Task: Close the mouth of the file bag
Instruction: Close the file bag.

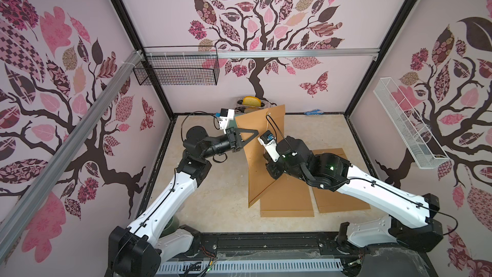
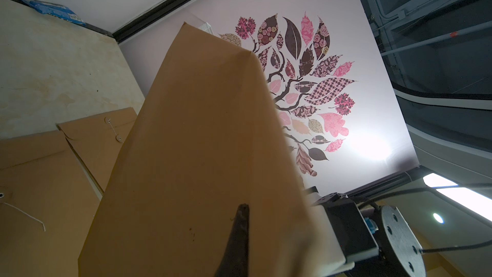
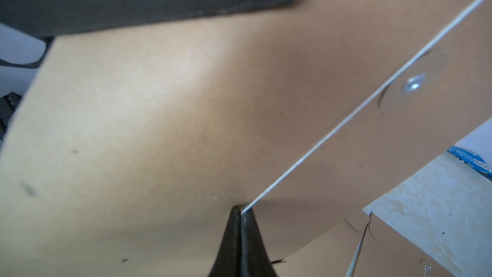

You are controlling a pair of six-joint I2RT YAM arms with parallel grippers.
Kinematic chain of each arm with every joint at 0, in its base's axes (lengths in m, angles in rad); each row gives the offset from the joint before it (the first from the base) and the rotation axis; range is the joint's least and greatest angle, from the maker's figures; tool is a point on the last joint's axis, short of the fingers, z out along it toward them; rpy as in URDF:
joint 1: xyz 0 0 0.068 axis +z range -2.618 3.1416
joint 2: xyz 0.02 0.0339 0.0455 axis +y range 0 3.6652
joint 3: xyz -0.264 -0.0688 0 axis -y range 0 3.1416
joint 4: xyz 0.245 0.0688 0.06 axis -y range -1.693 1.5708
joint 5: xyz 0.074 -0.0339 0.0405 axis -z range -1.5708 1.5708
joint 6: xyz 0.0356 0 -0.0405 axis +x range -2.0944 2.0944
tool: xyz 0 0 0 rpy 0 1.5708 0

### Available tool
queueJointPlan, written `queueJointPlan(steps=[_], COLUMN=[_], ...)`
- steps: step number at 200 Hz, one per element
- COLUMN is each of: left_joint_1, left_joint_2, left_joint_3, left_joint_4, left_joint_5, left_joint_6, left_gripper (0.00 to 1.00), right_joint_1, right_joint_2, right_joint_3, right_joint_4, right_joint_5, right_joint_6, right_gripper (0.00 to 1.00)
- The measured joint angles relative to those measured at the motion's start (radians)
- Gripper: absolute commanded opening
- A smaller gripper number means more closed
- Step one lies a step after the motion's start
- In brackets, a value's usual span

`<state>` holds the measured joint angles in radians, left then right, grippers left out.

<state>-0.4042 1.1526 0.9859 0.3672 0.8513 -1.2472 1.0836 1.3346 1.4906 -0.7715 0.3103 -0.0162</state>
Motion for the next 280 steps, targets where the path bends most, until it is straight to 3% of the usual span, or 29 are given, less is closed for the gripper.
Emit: queueJointPlan(steps=[155,280], left_joint_1=[0.0,0.0], left_joint_2=[0.002,0.0], left_joint_3=[-0.013,-0.033], left_joint_4=[0.06,0.172], left_joint_5=[0.031,0.045], left_joint_6=[-0.055,-0.149], left_gripper=[0.0,0.0], right_joint_1=[-0.003,-0.161], right_joint_2=[-0.018,-0.139], right_joint_3=[-0.033,-0.204], right_joint_4=[0.059,0.176], right_joint_5=[-0.049,-0.233], right_joint_6=[-0.003,0.043], right_gripper=[0.0,0.0])
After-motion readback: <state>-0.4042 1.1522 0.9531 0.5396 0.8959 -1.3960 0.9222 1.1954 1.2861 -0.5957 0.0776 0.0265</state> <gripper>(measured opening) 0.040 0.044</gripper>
